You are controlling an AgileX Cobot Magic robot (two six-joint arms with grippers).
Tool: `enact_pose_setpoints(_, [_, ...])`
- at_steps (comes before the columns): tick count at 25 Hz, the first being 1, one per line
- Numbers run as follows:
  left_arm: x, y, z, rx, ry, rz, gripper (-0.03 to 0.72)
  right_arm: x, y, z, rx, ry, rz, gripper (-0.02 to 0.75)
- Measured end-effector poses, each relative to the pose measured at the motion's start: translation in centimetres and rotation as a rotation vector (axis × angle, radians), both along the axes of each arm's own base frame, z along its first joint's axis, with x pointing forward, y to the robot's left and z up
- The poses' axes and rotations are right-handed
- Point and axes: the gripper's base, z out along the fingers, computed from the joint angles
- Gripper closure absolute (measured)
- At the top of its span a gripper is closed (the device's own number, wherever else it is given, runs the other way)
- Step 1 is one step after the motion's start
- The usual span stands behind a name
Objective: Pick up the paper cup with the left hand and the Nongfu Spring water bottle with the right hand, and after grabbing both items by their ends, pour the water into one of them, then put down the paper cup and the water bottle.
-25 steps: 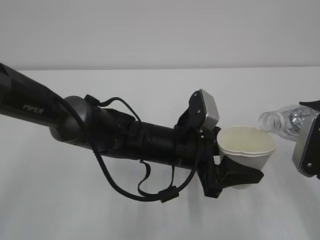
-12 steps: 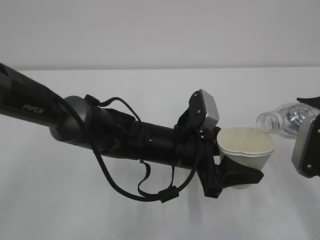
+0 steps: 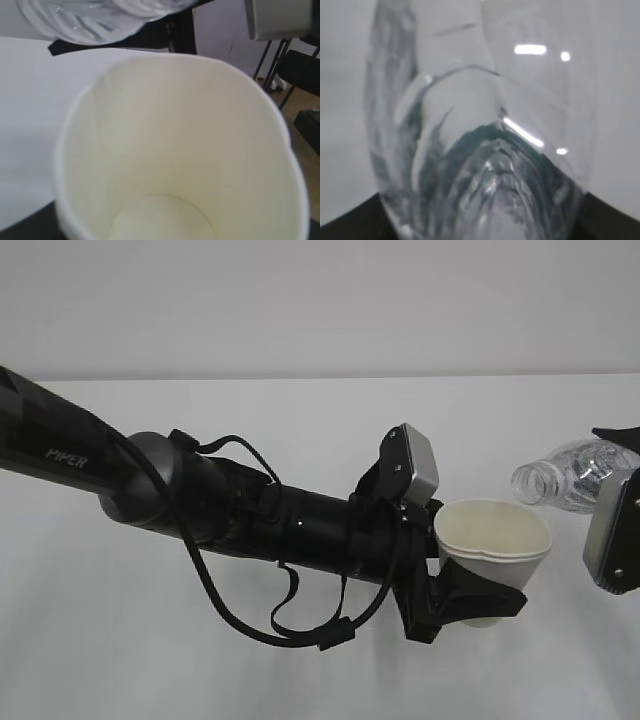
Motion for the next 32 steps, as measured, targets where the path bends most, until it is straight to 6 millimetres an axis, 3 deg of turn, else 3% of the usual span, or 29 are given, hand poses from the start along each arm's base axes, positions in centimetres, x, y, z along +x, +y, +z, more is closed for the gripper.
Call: enact_pose_setpoints(32, [-0.33, 0.04, 0.00, 0.003, 0.026, -0.031, 0.253, 0.01, 0.27, 0.18, -0.052, -0.033, 0.052, 0.289])
